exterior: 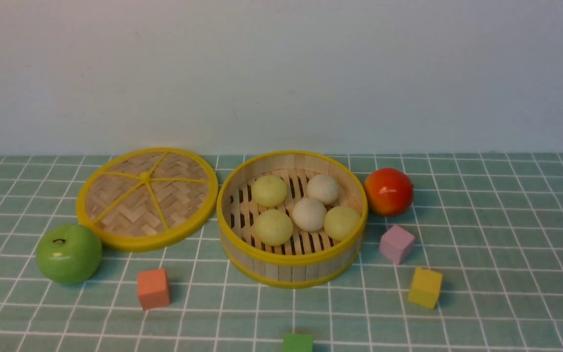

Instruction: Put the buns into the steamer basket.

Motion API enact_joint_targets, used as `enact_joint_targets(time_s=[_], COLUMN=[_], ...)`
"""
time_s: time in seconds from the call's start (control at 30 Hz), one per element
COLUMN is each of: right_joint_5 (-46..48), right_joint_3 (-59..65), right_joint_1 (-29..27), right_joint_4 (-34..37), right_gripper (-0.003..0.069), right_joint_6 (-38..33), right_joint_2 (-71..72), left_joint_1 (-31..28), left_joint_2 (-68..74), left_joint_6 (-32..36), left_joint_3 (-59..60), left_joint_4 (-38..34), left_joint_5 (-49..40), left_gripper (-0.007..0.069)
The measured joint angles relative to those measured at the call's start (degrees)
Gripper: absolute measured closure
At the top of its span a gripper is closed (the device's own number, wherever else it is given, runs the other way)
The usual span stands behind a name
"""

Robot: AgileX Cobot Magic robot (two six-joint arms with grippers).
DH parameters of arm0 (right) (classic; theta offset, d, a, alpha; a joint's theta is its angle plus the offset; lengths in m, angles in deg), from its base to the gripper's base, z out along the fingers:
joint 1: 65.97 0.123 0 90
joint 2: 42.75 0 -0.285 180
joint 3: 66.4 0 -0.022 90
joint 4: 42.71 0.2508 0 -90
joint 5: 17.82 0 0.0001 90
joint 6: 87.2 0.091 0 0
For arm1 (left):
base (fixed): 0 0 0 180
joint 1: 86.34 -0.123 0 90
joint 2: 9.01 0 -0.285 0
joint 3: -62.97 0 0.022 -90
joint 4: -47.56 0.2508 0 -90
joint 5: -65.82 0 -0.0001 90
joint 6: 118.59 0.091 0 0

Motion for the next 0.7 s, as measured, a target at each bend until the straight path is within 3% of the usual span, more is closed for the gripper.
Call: enact_joint_targets(time_s=[0.1,0.23,0.47,0.7], right_joint_5=[-1.68,-11.89,-30.81,-44.21], right_joint_3=[0.70,4.84,23.81,42.27], right_joint_1=[-0.27,-5.15,-18.45,-24.02], right_joint_4=[-4.81,-8.52,-10.15,-12.26], right_gripper=[0.0669,0.0667,0.0662,0.0659], right_joint_6=[-2.27,-2.73,-2.73,-2.79], right_joint_2=[3.15,10.54,30.38,41.69], left_joint_1=[0.00,0.00,0.00,0.00], left_joint_2=[0.00,0.00,0.00,0.00], left_joint_6=[0.00,0.00,0.00,0.00], left_joint_3=[0.00,0.00,0.00,0.00], left_joint_4=[0.00,0.00,0.00,0.00], left_joint_5=[0.00,0.00,0.00,0.00], left_gripper=[0.0461,0.0461,0.0461,0.0461])
